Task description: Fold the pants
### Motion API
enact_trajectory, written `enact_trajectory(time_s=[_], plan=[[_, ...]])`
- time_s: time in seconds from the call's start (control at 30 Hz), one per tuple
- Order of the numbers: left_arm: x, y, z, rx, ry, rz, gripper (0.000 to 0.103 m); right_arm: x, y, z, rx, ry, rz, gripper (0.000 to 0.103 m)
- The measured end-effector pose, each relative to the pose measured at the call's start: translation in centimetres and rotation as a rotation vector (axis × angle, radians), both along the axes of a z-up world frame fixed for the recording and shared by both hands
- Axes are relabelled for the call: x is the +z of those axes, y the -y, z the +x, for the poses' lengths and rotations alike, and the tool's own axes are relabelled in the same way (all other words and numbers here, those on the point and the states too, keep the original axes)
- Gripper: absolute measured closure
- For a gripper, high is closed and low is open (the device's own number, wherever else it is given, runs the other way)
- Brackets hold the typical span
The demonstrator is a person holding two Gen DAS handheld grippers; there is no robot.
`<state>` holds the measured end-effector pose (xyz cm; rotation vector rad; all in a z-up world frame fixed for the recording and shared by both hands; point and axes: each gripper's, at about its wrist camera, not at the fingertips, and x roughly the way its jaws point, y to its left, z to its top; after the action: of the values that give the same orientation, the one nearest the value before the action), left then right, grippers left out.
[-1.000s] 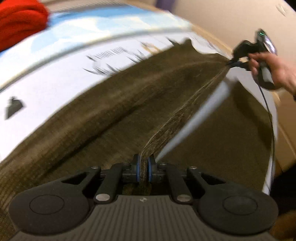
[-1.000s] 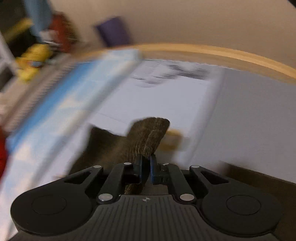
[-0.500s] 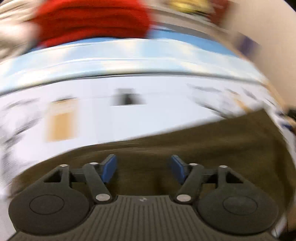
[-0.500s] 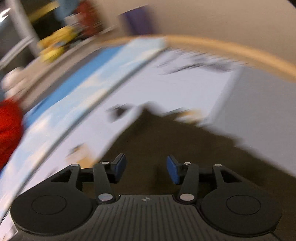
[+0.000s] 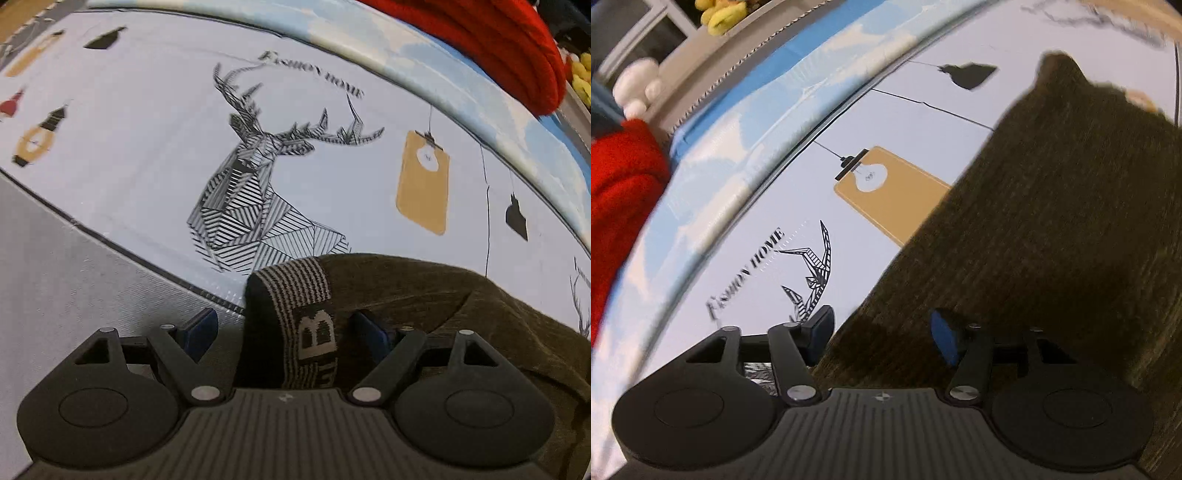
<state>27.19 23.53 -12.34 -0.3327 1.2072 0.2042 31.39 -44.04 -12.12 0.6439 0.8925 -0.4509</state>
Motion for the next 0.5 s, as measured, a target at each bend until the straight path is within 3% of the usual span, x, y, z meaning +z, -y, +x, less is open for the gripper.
enact_trajectory(time_s=[0.1, 0.17, 0.2, 0.23, 0.3, 0.4, 0.47, 0.5], plan=[[-0.5, 0.5, 0.5, -0.041, 0.032, 0.032, 0.018, -0.5, -2.1, 1.5, 0.060, -0.061, -0.151, 0.033], [-1.0, 0.8, 0.7, -0.065, 0.056, 0.047, 0.023, -0.7, -3.3, 2.2, 0.070, -0.101, -0.278, 0.053], [-1.0, 1.1, 0.8, -0.089, 0.073, 0.059, 0.037, -0.9, -2.8, 1.2, 0.070, -0.096, -0.321, 0.083], [-1.0, 1.6, 0.8, -0.119, 0.089, 0.077, 0.044, -0.9, -2.6, 1.1, 0.058, -0.081, -0.326, 0.094], [-0.7, 2.6, 0.8, -0.182, 0.123, 0.146, 0.054, -0.3, -1.4, 0.5, -0.032, 0.005, -0.276, 0.097], [0.6, 3.5, 0.4, -0.206, 0.248, 0.176, 0.055, 1.5, 0.0, -0.7, -0.091, 0.281, -0.250, 0.097], [1.2, 4.2, 0.3, -0.228, 0.284, 0.231, 0.054, 1.6, 0.8, -0.5, -0.073, 0.283, -0.203, 0.093], [1.1, 4.2, 0.5, -0.223, 0.274, 0.232, 0.052, 1.2, 1.3, -0.3, -0.077, 0.236, -0.167, 0.080]])
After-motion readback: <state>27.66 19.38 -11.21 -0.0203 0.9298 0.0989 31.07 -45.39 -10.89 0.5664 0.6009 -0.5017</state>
